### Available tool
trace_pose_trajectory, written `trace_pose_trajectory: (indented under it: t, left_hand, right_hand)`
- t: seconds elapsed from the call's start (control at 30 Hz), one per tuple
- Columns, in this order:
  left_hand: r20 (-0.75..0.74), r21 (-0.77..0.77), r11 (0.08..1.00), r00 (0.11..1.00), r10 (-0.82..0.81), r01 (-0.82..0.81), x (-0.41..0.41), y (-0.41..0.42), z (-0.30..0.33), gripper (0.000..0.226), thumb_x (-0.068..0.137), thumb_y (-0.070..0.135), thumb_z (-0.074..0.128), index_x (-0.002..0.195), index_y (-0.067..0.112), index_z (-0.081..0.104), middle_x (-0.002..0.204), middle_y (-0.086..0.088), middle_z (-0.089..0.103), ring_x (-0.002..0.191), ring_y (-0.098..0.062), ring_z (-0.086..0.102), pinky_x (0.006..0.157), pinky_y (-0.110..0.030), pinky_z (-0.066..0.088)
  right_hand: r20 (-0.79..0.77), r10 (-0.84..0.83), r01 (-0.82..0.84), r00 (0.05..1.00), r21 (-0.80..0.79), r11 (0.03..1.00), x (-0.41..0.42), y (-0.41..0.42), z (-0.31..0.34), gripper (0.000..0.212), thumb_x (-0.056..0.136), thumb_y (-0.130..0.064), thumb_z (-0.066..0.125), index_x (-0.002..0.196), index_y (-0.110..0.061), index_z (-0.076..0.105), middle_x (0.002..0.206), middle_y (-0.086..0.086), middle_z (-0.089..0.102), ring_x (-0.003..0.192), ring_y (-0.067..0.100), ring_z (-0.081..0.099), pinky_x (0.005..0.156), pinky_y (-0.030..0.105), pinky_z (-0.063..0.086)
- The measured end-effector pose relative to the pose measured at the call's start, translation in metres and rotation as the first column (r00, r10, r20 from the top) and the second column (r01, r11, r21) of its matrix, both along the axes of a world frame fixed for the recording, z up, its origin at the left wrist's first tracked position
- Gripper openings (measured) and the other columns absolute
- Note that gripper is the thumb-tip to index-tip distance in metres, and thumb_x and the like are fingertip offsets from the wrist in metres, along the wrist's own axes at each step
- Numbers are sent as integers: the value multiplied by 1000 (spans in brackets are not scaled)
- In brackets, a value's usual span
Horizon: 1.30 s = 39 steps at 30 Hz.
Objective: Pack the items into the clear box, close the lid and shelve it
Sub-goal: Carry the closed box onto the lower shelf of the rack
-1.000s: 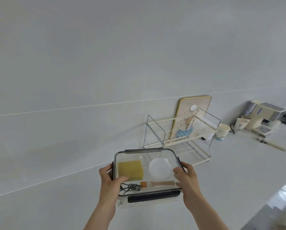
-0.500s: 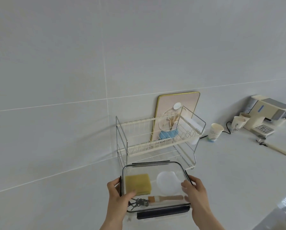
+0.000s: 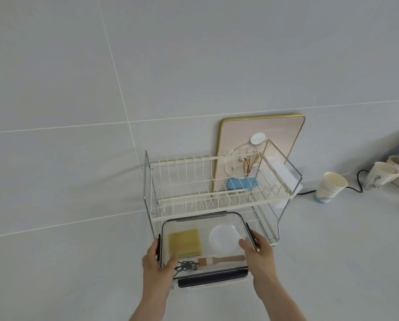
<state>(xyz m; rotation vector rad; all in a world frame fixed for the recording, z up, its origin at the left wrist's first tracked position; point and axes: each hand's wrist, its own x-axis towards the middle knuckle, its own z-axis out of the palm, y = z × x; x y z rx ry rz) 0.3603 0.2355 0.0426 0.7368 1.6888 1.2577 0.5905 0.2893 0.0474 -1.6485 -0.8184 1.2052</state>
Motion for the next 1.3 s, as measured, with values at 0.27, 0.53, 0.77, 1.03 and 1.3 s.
trace_pose_trajectory:
  t: [0.27,0.53,0.77,1.03,1.3]
  left_hand:
    - [-283,16,1000,959,-16,21,4,12,-13,61,89,21,69,139,24,34,135,-5,48,122,-24,49,98,-41,44]
    - [-876,20,936,458,-154,353,13,2,0,55,84,57,59,132,35,46,142,12,42,133,-13,37,105,-36,36]
    - [-872,-289,758,166,-460,585,5,20,-2,76,81,72,49,147,46,21,160,20,8,149,-10,-1,121,-35,7]
    - [-871,-327,782,151,-467,531,0,53,-3,76,86,65,54,149,45,17,160,21,7,149,-11,1,121,-34,2]
    - [-859,-326,806,201,-471,494,-2,81,-3,68,86,58,58,144,46,24,156,20,26,145,-17,20,115,-35,26]
  right_hand:
    - [39,150,-150,988,0,989,-5,22,-15,55,96,-17,65,147,-21,45,147,1,51,136,23,45,115,47,36]
    - [757,204,-594,620,284,753,1,18,-11,75,86,-55,70,149,-23,43,156,1,42,149,22,30,120,45,29]
    - [914,346,-882,212,26,471,9,22,-19,77,77,-77,62,142,-36,52,159,-1,39,152,24,22,120,58,25]
    - [926,364,-880,98,-90,466,-6,56,-16,77,87,-70,54,152,-34,36,166,2,24,155,25,8,126,49,9]
    - [918,395,-876,45,-154,457,-14,85,-26,76,95,-60,50,158,-34,16,169,0,-4,154,23,-13,127,43,1]
